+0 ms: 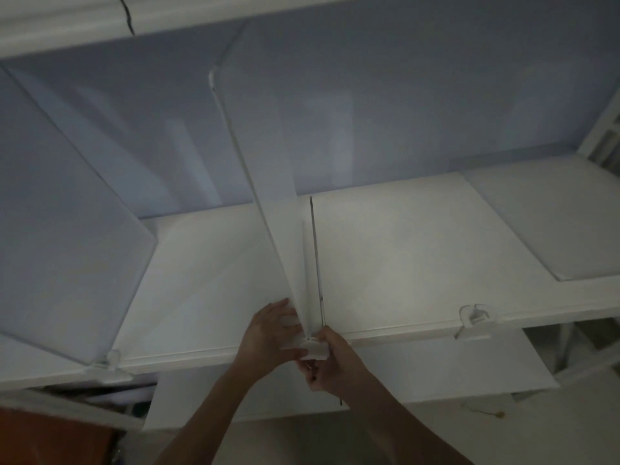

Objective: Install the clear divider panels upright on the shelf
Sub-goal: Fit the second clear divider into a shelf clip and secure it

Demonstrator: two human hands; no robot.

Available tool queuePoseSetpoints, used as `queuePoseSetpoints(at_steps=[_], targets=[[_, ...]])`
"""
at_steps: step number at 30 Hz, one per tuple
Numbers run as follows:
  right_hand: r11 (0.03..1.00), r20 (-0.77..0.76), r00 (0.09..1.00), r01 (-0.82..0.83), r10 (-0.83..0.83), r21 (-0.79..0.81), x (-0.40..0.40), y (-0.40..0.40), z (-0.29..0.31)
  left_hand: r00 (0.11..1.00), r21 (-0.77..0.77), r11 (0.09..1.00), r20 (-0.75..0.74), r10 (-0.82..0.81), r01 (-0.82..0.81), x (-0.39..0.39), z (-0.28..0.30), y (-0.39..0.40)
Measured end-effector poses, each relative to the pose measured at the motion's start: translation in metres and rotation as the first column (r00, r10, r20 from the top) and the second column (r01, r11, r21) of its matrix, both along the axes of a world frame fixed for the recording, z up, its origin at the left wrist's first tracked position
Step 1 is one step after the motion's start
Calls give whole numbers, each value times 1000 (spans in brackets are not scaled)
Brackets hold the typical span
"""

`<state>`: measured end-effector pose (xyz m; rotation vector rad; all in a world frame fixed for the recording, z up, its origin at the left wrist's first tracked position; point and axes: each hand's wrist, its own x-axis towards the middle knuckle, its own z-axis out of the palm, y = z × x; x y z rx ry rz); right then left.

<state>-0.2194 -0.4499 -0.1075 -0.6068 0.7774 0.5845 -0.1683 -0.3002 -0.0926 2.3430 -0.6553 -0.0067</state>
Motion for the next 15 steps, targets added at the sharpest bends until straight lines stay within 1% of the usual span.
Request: queuePoseSetpoints(at_steps=[3,5,10,13,15], targets=[[1000,7,1000,-20,20,-9,1,0,0,997,-10,1000,-76,25,-25,2,-4,3],[999,27,999,-35,35,-19,2,-1,-1,998,-27,1000,-57,15,-16,2,-2,2],[1000,30,1000,5,-5,-29,0,-1,0,993,-69,997,117,-14,23,-5,11,-7],[999,70,998,11,-8,-36,-2,-9,3,962,-48,999,273,9,4,-9,18,-17],[999,92,996,-2,6,-47,-5,-13,4,946,-39,999,324,21,-9,-11,20,-22]])
